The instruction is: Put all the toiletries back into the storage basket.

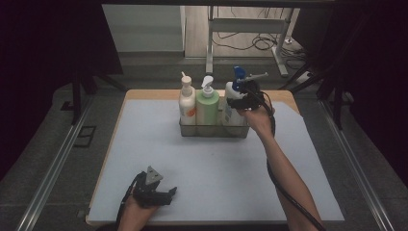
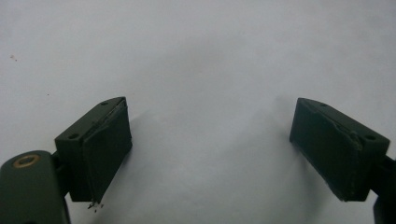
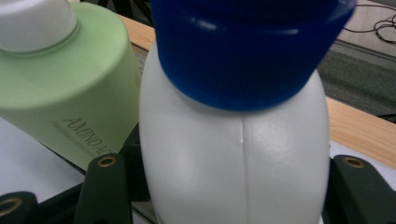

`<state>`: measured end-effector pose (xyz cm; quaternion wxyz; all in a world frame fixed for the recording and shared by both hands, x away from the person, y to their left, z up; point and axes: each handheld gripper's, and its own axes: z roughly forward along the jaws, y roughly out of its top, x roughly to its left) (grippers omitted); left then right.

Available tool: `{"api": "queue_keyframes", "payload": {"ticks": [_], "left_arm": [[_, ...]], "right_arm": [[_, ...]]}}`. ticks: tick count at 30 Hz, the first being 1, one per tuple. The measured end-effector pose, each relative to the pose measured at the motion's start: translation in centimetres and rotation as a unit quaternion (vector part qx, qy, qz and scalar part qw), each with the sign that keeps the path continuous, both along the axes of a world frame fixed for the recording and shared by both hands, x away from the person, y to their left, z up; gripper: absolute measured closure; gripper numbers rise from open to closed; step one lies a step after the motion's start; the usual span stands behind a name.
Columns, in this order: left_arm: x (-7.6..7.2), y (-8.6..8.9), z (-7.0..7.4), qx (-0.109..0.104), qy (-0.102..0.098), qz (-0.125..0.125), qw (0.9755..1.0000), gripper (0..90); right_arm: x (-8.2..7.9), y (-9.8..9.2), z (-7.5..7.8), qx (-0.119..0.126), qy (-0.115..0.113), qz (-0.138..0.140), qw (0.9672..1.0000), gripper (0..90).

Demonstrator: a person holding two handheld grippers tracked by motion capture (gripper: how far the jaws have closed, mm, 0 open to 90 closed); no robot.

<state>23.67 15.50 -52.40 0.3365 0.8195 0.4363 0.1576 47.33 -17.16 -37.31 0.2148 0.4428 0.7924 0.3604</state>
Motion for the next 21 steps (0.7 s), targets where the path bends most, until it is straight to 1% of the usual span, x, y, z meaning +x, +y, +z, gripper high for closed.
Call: {"api": "queue_keyframes", "payload": {"ticks": [6,7,11,18,21], "left_arm": [[-0.01,-0.01,-0.01,-0.001,0.001,0.001,1.0000,12.4],[-0.01,-0.01,-0.01,-0.001,0.001,0.001,1.0000,12.3],[-0.01,-0.01,0.00,0.000,0.000,0.000,1.0000,12.3],[-0.01,-0.01,0.00,0.000,0.000,0.000,1.0000,12.4],[-0.02,-0.02,-0.01,-0.001,0.001,0.001,1.0000,12.4]], "right_arm": [[-0.03,0.19,-0.59,-0.006,0.009,0.004,0.9999,40.0],[-0.05,0.21,-0.67,-0.006,0.007,0.004,1.0000,40.1],[-0.08,0.18,-0.59,-0.006,0.010,0.005,0.9999,39.7],[-0.41,0.24,-0.74,-0.007,0.001,0.014,0.9999,38.8],[-0.50,0.00,-0.83,0.003,-0.002,0.018,0.9998,37.5]]}}
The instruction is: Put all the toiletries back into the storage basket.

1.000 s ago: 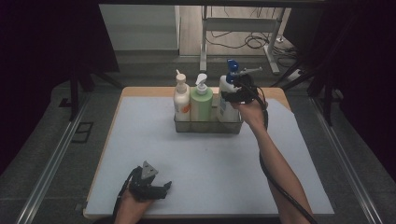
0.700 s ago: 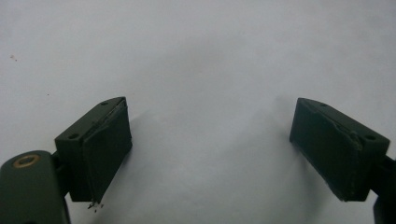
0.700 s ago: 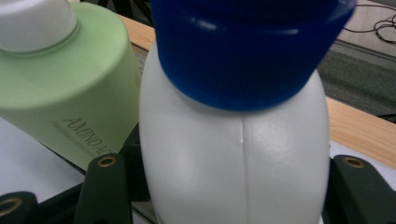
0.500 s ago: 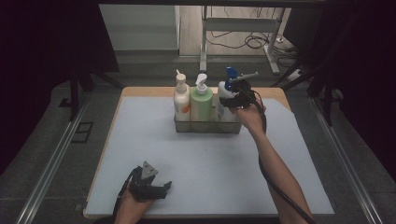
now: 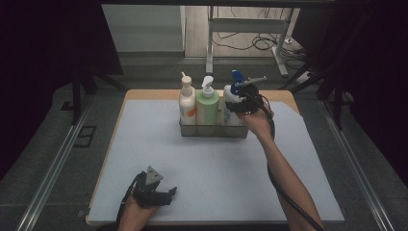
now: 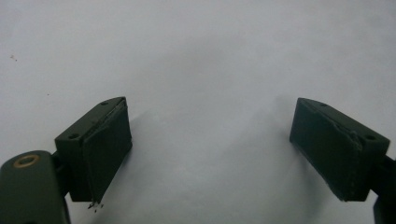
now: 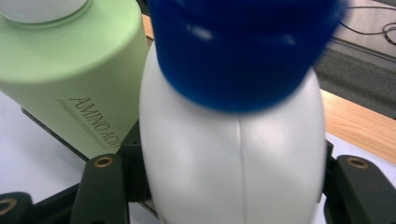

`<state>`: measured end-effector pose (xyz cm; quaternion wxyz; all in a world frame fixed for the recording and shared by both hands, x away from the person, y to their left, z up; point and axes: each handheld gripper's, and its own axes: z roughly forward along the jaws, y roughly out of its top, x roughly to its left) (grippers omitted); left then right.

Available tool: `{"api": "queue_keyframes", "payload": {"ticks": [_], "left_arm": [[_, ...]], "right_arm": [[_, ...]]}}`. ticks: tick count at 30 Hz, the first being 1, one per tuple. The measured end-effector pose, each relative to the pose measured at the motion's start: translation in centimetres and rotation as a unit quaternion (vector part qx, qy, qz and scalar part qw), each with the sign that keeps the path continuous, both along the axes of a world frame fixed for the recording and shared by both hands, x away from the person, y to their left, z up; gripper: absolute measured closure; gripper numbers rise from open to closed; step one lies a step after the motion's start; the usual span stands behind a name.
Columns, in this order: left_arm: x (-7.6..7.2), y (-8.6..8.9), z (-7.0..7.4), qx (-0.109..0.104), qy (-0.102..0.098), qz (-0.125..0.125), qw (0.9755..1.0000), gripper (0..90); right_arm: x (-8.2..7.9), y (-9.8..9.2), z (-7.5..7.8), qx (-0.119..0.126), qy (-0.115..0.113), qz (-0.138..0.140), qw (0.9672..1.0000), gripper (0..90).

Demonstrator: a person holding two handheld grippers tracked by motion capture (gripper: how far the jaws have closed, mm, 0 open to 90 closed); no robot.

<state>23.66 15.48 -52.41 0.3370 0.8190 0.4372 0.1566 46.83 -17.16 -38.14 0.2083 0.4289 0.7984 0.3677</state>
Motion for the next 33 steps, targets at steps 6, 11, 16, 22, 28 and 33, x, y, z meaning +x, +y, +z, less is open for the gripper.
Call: {"api": "queue_keyframes", "payload": {"ticks": [6,11,16,22,28,33], "left_arm": [[0.0,0.0,0.0,0.001,-0.001,-0.001,1.0000,12.3],[0.0,0.0,0.0,0.001,-0.001,-0.001,1.0000,12.4],[0.0,0.0,0.0,0.000,-0.001,0.000,1.0000,12.3],[0.0,0.0,0.0,0.000,-0.001,-0.001,1.0000,12.4],[0.0,0.0,0.0,0.000,-0.001,-0.001,1.0000,12.4],[0.0,0.0,0.0,0.001,-0.001,-0.001,1.0000,12.4]], "right_arm": [[-0.4,-0.9,-0.1,0.010,-0.003,0.006,0.9999,34.4],[-1.2,-1.6,-0.2,0.016,-0.004,0.011,0.9998,34.6],[-2.1,-2.4,-0.2,0.017,-0.006,0.018,0.9997,36.3],[-3.4,-3.4,-0.1,0.018,-0.007,0.030,0.9994,43.8],[-4.3,-4.7,-0.4,0.015,0.000,0.044,0.9989,55.6],[-4.5,-5.9,-0.9,0.015,0.006,0.035,0.9992,63.7]]}}
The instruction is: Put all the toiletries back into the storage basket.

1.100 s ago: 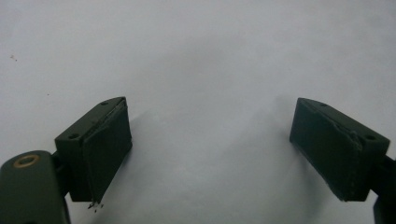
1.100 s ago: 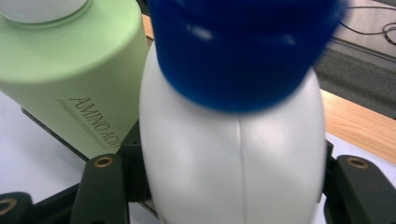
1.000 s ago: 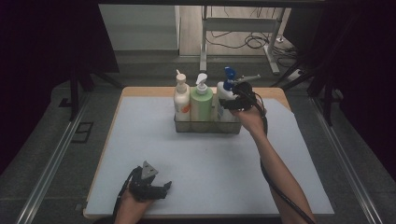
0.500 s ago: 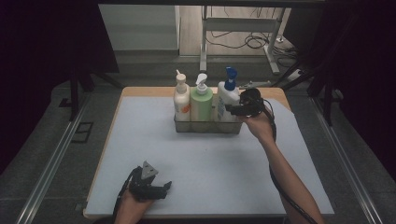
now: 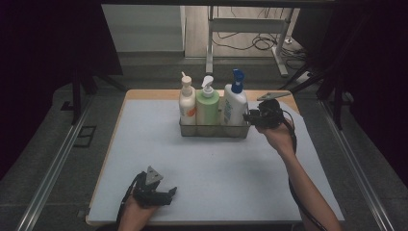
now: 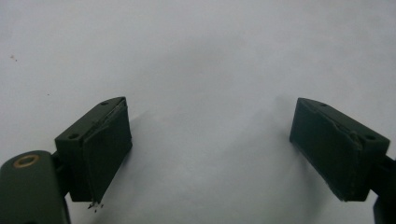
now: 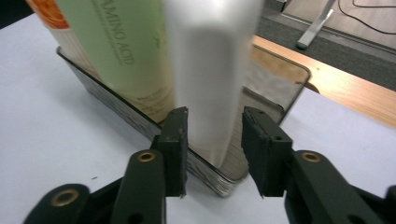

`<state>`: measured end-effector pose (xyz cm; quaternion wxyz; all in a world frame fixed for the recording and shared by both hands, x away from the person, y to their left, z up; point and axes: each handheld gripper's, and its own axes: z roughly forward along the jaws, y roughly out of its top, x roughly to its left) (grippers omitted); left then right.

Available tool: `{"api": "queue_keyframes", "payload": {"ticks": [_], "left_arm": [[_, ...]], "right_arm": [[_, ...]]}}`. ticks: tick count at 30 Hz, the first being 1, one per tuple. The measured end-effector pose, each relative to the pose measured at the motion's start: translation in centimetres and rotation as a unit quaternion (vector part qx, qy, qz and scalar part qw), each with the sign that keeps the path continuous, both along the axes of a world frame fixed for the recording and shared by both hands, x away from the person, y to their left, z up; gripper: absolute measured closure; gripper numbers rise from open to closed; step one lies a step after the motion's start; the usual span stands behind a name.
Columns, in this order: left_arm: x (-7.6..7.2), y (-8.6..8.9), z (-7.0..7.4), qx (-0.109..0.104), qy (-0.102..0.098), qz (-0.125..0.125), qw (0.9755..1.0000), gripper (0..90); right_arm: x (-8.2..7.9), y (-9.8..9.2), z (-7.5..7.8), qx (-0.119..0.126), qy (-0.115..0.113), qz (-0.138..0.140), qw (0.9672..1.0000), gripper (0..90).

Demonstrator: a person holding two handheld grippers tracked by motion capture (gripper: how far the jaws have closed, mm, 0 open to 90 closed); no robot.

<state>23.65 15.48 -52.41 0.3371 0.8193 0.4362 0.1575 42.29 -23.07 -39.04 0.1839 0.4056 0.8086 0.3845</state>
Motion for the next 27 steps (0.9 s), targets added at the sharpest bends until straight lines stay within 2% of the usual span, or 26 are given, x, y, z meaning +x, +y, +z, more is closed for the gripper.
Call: {"api": "queue_keyframes", "payload": {"ticks": [5,12,14,27], "left_arm": [[0.0,0.0,0.0,0.000,0.000,0.000,1.0000,12.4],[0.0,0.0,0.0,0.000,0.000,0.000,1.0000,12.4],[0.0,0.0,0.0,0.000,0.000,0.000,1.0000,12.4],[0.0,0.0,0.0,0.001,0.001,0.000,1.0000,12.4]], "right_arm": [[0.5,-0.6,-0.4,0.001,0.006,-0.017,0.9998,74.6],[2.1,-0.1,-1.4,0.001,0.010,-0.034,0.9994,86.5],[2.7,0.1,-1.9,-0.005,0.012,-0.041,0.9991,87.8],[5.4,0.4,-4.4,0.009,0.034,-0.047,0.9983,89.2]]}}
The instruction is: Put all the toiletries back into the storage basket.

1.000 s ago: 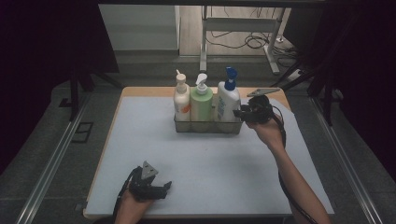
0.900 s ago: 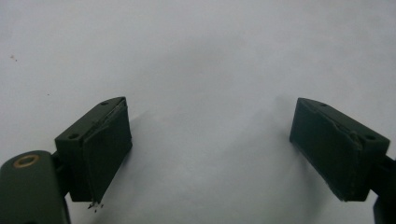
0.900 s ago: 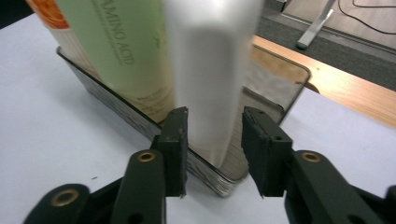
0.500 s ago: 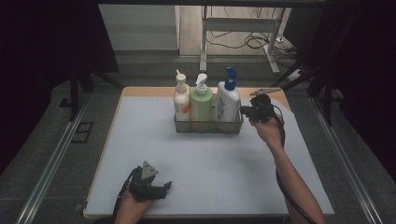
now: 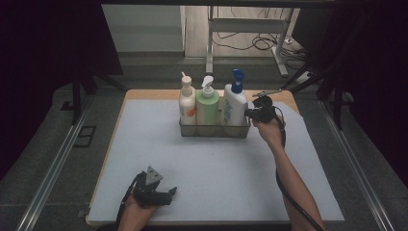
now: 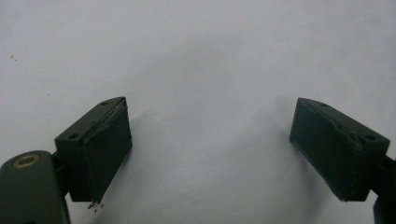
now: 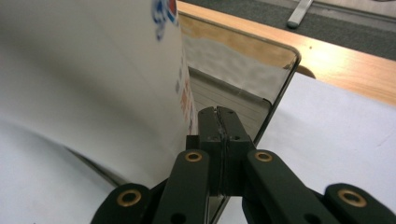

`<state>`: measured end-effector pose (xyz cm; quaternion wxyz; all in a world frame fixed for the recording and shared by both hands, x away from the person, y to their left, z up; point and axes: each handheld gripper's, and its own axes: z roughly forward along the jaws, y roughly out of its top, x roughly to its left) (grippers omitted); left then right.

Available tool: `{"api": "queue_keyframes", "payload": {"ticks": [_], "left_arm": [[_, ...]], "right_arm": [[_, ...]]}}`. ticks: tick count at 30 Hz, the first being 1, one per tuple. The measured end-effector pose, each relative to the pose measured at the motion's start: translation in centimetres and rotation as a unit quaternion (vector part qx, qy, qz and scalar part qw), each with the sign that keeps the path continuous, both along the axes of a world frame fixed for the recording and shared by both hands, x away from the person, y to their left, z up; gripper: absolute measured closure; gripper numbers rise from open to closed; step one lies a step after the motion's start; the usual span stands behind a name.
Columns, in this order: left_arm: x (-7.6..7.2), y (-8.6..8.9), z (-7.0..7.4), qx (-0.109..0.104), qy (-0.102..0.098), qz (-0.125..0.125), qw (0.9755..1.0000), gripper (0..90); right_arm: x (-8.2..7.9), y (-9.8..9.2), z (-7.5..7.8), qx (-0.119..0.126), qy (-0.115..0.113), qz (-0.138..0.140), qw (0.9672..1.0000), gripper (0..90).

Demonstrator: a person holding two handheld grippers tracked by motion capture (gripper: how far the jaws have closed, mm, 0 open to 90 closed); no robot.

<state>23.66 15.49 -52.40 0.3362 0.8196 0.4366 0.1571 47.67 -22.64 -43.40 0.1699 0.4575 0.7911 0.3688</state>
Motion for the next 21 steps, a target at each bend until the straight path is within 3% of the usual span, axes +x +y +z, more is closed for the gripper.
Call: {"api": "queue_keyframes", "payload": {"ticks": [11,21], "left_arm": [[0.0,0.0,0.0,-0.001,0.000,0.000,1.0000,12.4],[0.0,0.0,0.0,-0.002,0.001,0.001,1.0000,12.3]], "right_arm": [[1.3,0.4,-1.9,0.005,0.019,0.011,0.9997,89.3],[1.2,0.6,-2.6,0.007,0.029,0.014,0.9995,89.3]]}}
